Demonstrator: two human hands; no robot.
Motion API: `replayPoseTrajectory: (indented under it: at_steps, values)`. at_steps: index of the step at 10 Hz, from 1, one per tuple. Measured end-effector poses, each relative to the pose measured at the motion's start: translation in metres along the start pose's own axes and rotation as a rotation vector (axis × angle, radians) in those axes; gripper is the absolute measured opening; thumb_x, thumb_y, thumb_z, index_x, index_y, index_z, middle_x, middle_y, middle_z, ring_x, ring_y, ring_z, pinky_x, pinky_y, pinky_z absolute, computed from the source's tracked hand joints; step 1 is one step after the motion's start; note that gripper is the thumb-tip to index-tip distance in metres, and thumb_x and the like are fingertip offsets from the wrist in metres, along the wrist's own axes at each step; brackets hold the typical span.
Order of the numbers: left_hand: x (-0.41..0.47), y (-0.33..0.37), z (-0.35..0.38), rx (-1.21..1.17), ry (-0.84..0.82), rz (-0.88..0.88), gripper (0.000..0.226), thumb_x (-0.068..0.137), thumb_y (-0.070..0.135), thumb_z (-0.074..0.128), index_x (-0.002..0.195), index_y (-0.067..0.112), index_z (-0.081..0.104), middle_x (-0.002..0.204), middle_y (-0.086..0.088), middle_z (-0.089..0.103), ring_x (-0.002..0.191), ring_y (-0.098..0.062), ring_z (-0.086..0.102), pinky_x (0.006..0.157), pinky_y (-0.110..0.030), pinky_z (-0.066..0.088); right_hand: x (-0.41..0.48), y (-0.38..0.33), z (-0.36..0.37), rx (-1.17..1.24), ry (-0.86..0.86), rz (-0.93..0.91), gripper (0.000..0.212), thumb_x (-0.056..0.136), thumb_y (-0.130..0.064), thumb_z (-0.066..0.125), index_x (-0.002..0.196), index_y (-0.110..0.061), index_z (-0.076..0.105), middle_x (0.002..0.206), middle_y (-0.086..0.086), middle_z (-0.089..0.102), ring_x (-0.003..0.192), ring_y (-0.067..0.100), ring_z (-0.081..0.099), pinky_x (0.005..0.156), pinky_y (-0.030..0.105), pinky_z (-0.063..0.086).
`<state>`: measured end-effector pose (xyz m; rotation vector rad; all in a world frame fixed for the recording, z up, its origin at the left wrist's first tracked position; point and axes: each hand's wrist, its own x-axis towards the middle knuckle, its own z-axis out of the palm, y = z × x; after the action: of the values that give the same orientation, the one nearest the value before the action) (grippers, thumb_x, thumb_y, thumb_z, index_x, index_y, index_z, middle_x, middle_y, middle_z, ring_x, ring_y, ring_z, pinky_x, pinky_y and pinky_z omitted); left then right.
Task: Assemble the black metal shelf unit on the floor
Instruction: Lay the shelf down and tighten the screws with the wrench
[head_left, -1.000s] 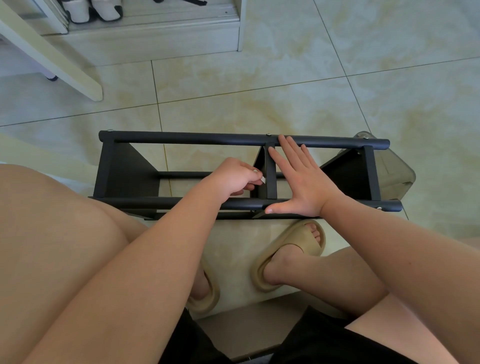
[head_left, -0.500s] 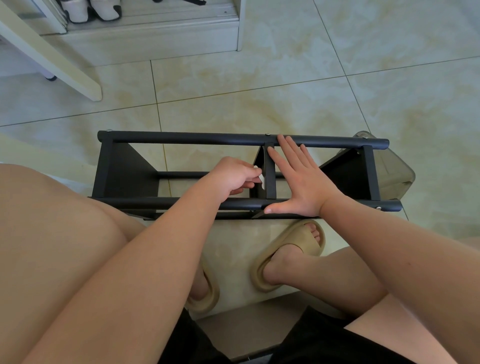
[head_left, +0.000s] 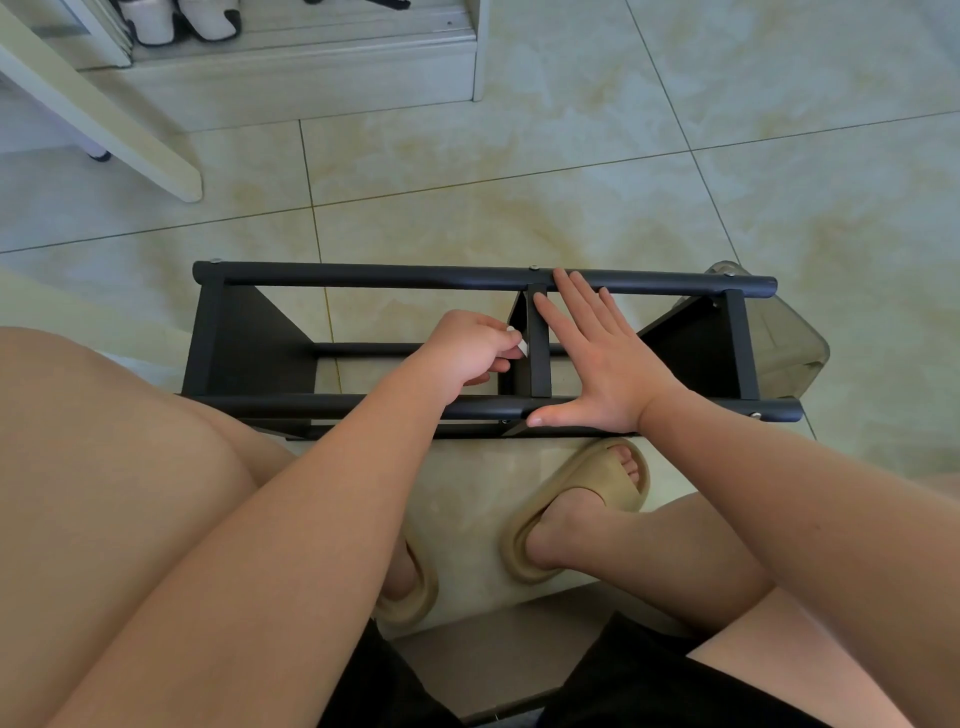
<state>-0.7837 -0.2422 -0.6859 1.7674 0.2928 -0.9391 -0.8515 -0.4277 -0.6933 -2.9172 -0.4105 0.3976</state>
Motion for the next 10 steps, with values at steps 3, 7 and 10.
replayPoseTrajectory:
  at_steps: [3, 7, 10]
  values:
    - [-0.002, 0.002, 0.000, 0.057, -0.048, -0.048, 0.009, 0.098, 0.028, 0.060, 0.089, 0.026, 0.060, 0.068, 0.014, 0.074, 0.084, -0.008, 0.071, 0.082, -0.031, 0.056, 0.000, -0.001, -0.001, -0.004, -0.005, 0.000, 0.131, 0.068, -0.099, 0.036, 0.163, -0.018, -0.003, 0.168, 0.010, -0.019, 0.154, 0.024, -0.021, 0.127, 0.047, -0.005]
    - [-0.003, 0.005, 0.007, 0.065, -0.093, -0.176, 0.017, 0.102, 0.028, 0.051, 0.089, 0.019, 0.059, 0.059, 0.013, 0.071, 0.073, -0.004, 0.067, 0.079, -0.027, 0.050, 0.000, 0.000, 0.000, -0.012, -0.002, -0.003, 0.130, 0.069, -0.099, 0.037, 0.163, -0.018, -0.003, 0.168, 0.009, -0.019, 0.154, 0.024, -0.021, 0.127, 0.047, -0.005]
    - [-0.015, 0.015, 0.007, 0.131, -0.108, -0.142, 0.024, 0.106, 0.016, 0.043, 0.122, 0.007, 0.057, 0.108, -0.007, 0.072, 0.096, -0.014, 0.064, 0.098, -0.032, 0.048, -0.001, -0.001, -0.002, -0.006, -0.012, -0.002, 0.130, 0.069, -0.098, 0.036, 0.163, -0.017, -0.003, 0.168, 0.010, -0.020, 0.154, 0.025, -0.021, 0.127, 0.048, -0.005]
